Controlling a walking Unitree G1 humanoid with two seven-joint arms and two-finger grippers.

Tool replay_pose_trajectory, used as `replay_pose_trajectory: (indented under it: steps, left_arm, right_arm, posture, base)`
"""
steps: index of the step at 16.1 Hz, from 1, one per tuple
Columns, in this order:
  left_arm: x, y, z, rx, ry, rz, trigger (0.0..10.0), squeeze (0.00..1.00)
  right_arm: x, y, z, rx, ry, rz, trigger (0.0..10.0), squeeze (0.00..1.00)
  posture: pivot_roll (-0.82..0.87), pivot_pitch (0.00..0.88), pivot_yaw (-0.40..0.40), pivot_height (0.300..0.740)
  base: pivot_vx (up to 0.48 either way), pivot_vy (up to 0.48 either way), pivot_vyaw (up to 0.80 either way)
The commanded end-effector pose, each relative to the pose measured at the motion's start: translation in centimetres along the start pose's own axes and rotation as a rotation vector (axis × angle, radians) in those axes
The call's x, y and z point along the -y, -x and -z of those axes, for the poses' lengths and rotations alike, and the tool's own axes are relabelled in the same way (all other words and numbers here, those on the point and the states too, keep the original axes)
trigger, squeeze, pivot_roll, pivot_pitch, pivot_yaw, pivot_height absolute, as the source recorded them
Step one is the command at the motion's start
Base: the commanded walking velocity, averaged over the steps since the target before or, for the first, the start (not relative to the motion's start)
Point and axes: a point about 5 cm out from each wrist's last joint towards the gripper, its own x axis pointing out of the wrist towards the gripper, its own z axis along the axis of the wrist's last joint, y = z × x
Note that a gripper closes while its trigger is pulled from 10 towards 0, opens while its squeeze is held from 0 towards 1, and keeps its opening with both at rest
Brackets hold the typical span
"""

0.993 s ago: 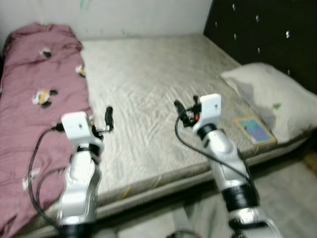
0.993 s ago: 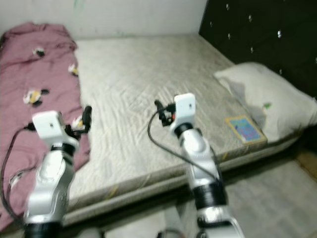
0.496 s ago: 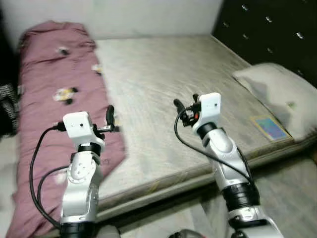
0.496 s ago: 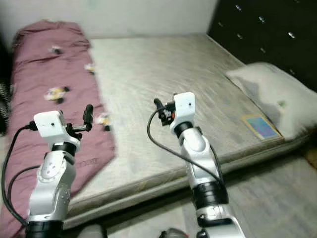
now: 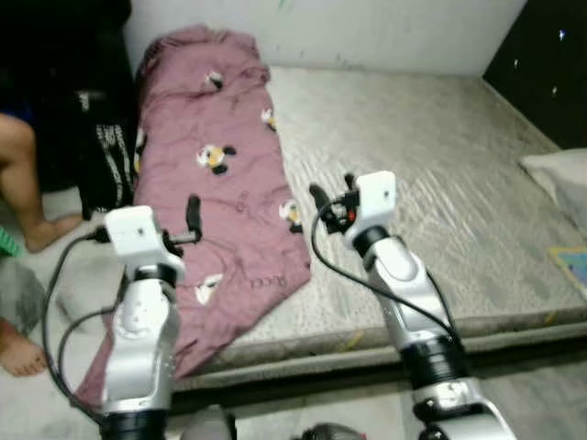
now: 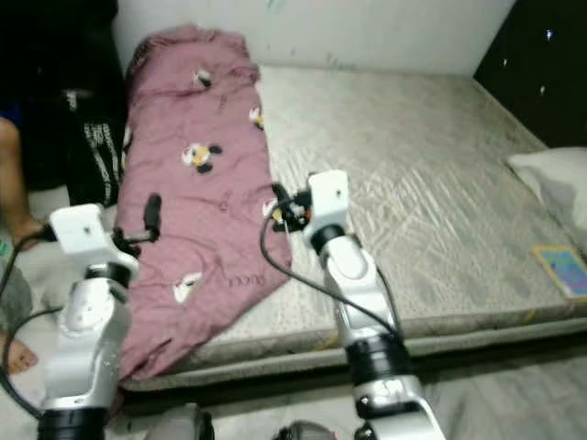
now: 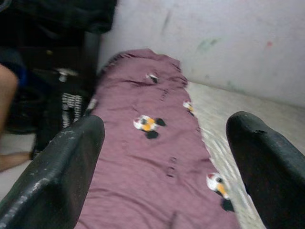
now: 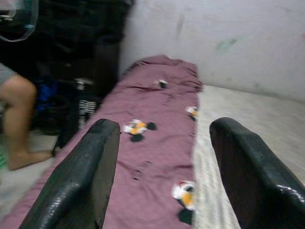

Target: Clean up the room

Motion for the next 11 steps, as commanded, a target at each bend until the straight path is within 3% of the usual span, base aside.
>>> replay_pose_trajectory:
  steps: [1, 11]
  left_arm:
    - [0.53, -0.02, -0.04, 0.002, 0.008, 0.009, 10.0, 0.00]
    - [0.39, -0.08, -0.08, -0.001, 0.014, -0.007, 10.0, 0.00]
  right_arm:
    - [0.84, 0.07, -0.30, 0.007, 0.020, 0.026, 10.0, 0.00]
    - [1.03, -0.07, -0.23, 0.001, 0.008, 0.039, 10.0, 0.00]
  posture:
    - [-0.02, 0.000, -0.098, 0.740]
    - [-0.02, 0.000, -0.096, 0.740]
  base:
    - [0.000, 0.000, 0.52]
    - [0.000, 0.000, 0.00]
